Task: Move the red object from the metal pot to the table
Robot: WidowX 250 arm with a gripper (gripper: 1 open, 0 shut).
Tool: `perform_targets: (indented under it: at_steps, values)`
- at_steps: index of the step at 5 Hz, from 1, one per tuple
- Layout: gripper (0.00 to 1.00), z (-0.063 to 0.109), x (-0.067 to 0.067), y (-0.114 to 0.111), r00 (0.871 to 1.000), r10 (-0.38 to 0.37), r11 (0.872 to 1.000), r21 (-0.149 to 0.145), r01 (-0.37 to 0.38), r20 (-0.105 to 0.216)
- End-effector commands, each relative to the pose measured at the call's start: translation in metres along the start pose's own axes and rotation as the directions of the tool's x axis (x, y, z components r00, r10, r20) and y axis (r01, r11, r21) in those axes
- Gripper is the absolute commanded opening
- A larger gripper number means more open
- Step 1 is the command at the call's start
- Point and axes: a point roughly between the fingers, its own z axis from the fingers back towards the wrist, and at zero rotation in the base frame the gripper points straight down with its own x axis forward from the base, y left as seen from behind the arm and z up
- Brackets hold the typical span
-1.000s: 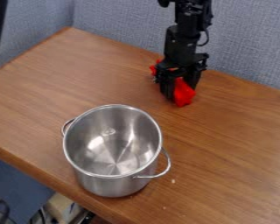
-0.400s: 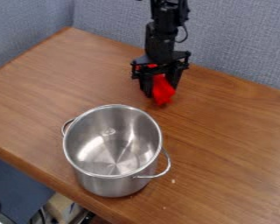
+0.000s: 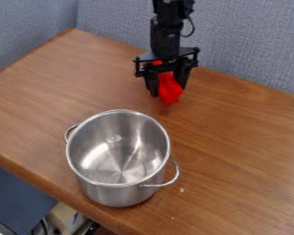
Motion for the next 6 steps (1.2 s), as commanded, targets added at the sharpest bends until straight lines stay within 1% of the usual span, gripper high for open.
perform_targets:
  at_steps: [1,2,3,4,5,6]
  values:
    - [0.00,0.047,0.009,0.009,0.998,0.025,0.995,-0.103,-0.019,0.064]
    - [0.00,0.068,0.014,0.031,0.997,0.065,0.987,-0.151,-0.059,0.039]
    - [0.00,0.067,-0.003,0.031,0.999,0.017,0.983,-0.186,-0.011,0.036]
    - [0.00,0.071,-0.024,0.017,0.985,-0.170,0.963,-0.205,0.172,0.028]
    - [0.00,0.069,-0.046,-0.001,0.942,-0.333,0.912,-0.240,0.334,0.045]
    - [0.00,0.060,-0.081,-0.016,0.915,-0.401,0.882,-0.249,0.401,0.054]
